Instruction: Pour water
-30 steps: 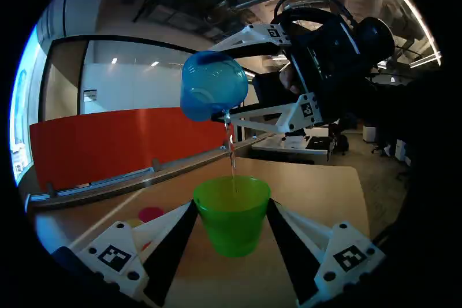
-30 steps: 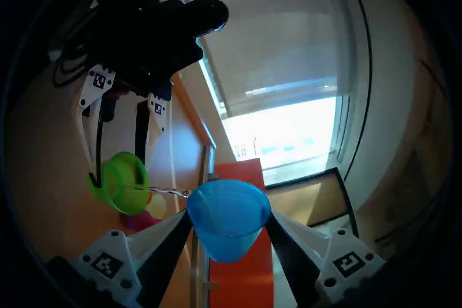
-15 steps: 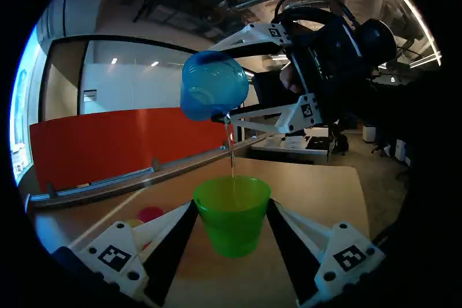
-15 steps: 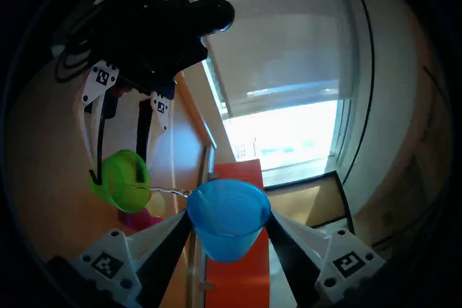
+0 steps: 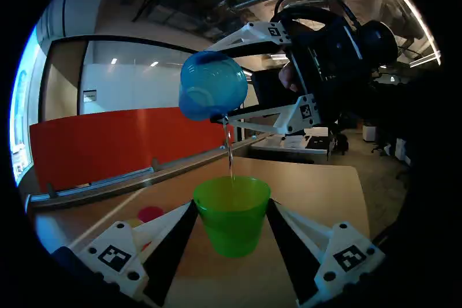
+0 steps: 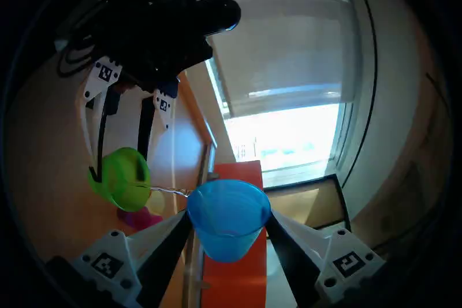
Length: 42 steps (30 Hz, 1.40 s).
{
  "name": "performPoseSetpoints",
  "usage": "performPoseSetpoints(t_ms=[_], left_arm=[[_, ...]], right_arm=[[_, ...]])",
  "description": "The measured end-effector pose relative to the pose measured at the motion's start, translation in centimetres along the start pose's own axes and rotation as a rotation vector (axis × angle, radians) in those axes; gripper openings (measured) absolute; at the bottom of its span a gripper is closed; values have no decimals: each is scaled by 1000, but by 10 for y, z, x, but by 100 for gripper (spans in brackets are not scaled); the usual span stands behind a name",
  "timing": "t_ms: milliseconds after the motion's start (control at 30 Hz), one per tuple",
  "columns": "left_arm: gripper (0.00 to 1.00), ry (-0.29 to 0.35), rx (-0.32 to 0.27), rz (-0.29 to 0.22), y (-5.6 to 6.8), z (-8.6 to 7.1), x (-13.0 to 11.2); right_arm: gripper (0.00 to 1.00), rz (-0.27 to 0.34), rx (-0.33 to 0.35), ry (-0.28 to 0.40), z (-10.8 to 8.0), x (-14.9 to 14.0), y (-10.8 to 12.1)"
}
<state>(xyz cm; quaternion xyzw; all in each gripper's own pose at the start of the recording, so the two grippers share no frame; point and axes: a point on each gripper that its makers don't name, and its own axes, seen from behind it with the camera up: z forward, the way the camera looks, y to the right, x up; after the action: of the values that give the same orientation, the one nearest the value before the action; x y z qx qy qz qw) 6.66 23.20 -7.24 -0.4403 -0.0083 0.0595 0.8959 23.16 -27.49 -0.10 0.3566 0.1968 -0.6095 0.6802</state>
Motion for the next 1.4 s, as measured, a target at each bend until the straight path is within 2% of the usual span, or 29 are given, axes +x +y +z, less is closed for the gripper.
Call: performPoseSetpoints(t_ms=[1400], left_arm=[[85,6,1,5,-1,-3,2]], right_arm=[[90,-84,-8,-11,3,1,1]])
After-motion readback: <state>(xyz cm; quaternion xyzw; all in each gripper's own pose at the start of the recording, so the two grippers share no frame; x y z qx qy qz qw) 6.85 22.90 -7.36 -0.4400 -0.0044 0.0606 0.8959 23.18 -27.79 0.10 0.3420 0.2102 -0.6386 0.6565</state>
